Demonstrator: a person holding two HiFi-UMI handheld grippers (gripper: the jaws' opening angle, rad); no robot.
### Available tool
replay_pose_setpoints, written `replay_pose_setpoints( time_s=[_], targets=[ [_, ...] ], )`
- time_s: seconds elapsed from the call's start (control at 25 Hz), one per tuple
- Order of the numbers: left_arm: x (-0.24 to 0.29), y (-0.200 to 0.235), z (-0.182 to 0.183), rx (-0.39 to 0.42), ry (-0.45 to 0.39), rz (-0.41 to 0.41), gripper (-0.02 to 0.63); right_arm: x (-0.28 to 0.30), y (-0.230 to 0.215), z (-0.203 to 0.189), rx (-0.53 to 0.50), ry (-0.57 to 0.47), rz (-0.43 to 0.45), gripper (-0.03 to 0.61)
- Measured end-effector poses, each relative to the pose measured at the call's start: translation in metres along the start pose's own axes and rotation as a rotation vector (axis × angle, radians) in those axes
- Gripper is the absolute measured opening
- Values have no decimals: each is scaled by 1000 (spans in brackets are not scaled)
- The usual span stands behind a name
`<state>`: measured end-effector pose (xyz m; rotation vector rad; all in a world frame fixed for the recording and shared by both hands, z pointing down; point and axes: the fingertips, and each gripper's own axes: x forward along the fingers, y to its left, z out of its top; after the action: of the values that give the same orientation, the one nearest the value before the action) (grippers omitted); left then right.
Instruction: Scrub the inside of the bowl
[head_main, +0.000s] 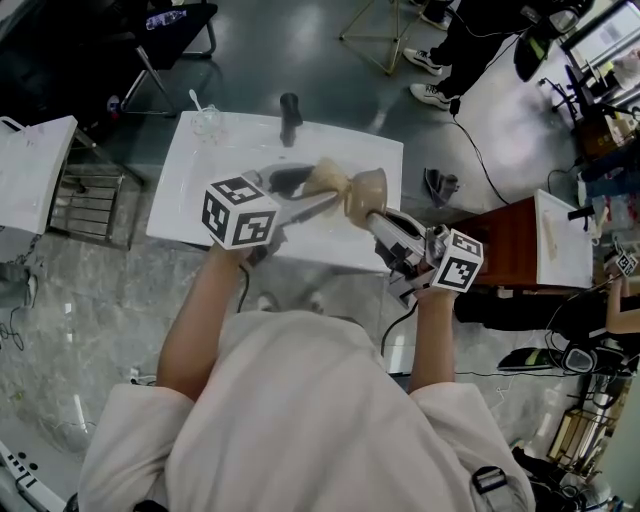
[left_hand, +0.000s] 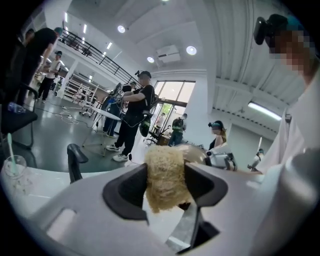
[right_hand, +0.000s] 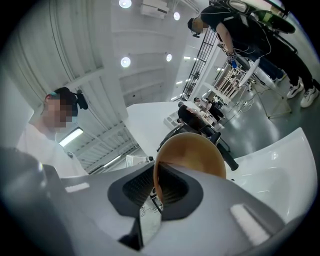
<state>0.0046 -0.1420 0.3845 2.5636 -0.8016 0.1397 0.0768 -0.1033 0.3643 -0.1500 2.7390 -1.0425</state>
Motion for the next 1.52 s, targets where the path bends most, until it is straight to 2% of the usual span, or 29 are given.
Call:
replay_pose_setpoints(
  time_s=[0.2, 0.32, 0.4, 0.52, 0.8, 0.88, 1.04, 1.16, 1.32, 1.52],
  targets=[
    [5, -2, -19, 14, 58, 10, 230, -4, 6, 2, -9, -21, 5, 29],
    [8, -10, -32, 52, 125, -23, 230, -3, 2, 5, -20, -22, -22, 29],
    [8, -20, -34, 69, 136, -49, 230, -5, -2, 3, -34, -11, -57, 28],
    [7, -26, -27, 67, 101, -68, 230, -7, -6, 2, -46, 1, -93, 25],
    [0, -22, -8, 71, 28, -55, 230, -7, -7, -1, -30, 0, -95, 20],
    [-5, -19, -4, 83, 21, -18, 230, -10, -10, -1, -36, -13, -127, 18],
    [-10, -8, -3, 203, 66, 124, 230, -14, -24, 0, -97, -17, -271, 18],
    [-11, -5, -1, 259, 73, 186, 230, -4, -23, 7, -158, -16, -324, 18],
    [-14, 0, 9, 302, 40, 264, 230, 11, -21, 15, -316, 72, -440, 18],
    [-35, 9, 32, 322, -49, 355, 231, 17, -9, 26, -520, 134, -563, 18]
  ],
)
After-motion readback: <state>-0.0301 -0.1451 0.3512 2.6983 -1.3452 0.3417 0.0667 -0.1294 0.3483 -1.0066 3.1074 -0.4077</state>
